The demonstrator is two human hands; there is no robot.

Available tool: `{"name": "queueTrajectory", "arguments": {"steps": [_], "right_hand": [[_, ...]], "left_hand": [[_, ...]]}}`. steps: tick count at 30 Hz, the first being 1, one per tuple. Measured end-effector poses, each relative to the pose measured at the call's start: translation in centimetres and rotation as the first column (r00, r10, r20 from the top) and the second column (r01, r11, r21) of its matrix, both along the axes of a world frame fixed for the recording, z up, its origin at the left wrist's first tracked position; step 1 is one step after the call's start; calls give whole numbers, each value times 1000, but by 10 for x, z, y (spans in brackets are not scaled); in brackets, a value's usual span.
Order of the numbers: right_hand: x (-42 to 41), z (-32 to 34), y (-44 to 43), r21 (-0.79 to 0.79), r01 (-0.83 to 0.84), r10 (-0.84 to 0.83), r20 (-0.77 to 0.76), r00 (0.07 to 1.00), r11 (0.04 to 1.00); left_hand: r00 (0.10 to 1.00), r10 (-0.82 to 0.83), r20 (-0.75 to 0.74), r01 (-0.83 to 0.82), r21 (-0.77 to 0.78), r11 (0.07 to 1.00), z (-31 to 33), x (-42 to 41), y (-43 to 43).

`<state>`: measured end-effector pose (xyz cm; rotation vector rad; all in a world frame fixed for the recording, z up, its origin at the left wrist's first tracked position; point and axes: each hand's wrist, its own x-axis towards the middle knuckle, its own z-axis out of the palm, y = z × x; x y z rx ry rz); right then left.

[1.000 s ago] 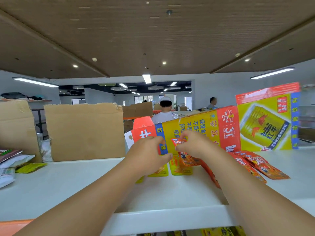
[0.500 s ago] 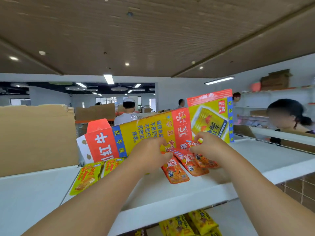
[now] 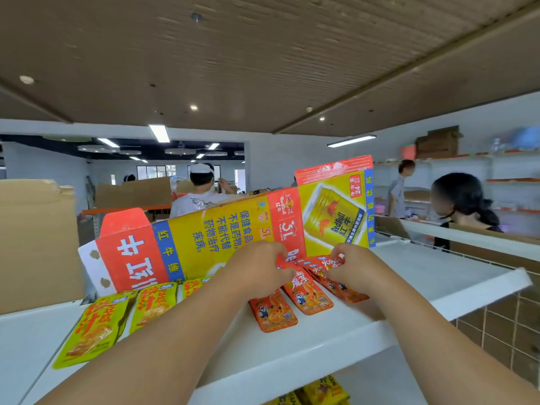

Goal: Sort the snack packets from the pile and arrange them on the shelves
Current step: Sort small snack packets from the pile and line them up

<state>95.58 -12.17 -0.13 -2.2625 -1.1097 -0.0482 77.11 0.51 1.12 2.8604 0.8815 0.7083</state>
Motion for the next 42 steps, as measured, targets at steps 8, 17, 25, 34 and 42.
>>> {"name": "queueTrajectory", "arguments": {"steps": [8, 17, 25, 34, 42], "right_hand": [[8, -20, 11, -14, 2, -2, 40, 999, 1000], [16, -26, 17, -51, 30, -23, 141, 990, 998], [13, -27, 16, -81, 21, -8, 155, 988, 997], [13, -28, 16, -67, 7, 3, 153, 988, 998], [14, -30, 16, 15, 17, -19, 144, 989, 1000]], "left_hand": [[999, -49, 1, 49, -34, 998, -14, 6, 1], [997, -67, 40, 71, -97, 993, -17, 3, 1], [999, -50, 13, 51, -116, 992, -16, -1, 1], [999, -45, 24, 47, -117, 992, -16, -1, 1], [999, -48, 21, 50, -113, 992, -18, -1, 4]]}}
